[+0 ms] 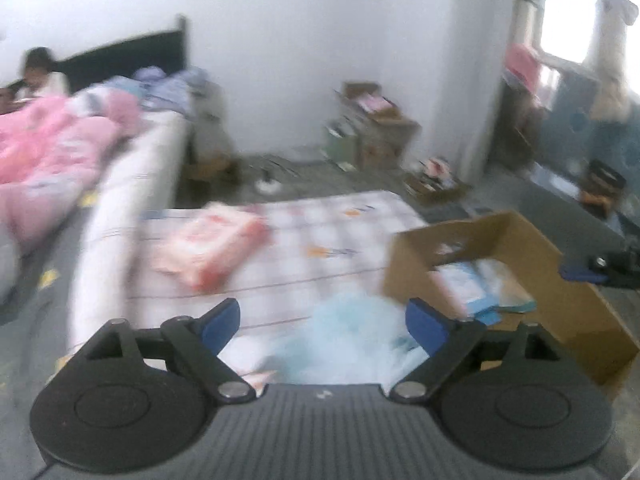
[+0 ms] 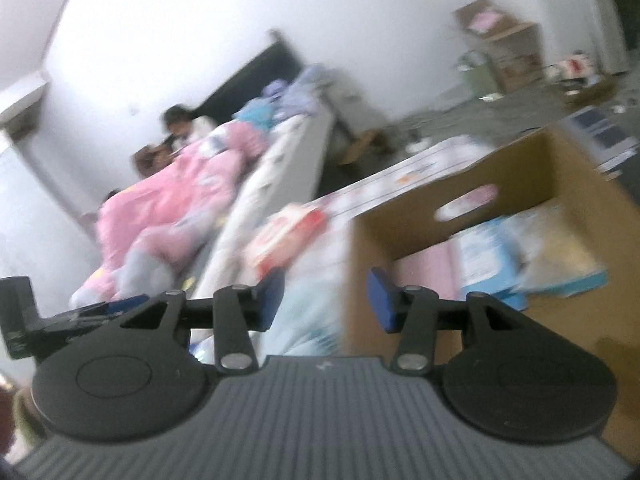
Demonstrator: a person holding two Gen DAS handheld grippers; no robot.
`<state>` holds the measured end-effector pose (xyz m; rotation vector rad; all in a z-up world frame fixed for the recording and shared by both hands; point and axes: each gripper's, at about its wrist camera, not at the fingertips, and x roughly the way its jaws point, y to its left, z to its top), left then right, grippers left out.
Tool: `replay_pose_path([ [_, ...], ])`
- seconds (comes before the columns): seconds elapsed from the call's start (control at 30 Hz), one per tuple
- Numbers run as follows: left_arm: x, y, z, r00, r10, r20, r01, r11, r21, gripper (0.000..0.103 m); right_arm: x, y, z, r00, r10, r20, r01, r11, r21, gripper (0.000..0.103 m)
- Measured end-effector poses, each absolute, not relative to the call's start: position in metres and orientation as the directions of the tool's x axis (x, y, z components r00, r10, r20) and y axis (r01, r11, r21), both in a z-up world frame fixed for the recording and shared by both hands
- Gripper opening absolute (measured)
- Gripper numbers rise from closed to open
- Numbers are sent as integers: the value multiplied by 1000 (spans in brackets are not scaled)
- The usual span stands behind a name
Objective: Organize soft objects
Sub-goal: 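Move the right tool to the blue wet-wipe pack and close on it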
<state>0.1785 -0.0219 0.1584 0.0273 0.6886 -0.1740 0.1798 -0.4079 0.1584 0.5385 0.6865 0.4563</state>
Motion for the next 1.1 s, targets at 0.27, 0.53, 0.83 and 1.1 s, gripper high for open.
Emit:
replay_pose_path([
  [0.27, 101, 63, 131, 796, -57, -603, -16, 993, -114, 95, 154, -311, 132, 563, 683, -465, -300, 693, 656, 48],
  [0.53, 44, 98, 80, 781, -1, -625, -101, 987, -128, 95, 144, -230, 115, 427, 750, -505, -346, 651, 676, 49],
  [0.83, 24, 99, 42, 736, -70, -674, -43, 988, -150, 94, 129, -178, 69, 316, 760, -568, -278, 646, 711, 49],
  [1.1, 45, 102, 43, 756, -17, -654, -86, 989, -124, 86, 150, -140, 84, 278, 767, -579, -354, 642, 680, 54],
])
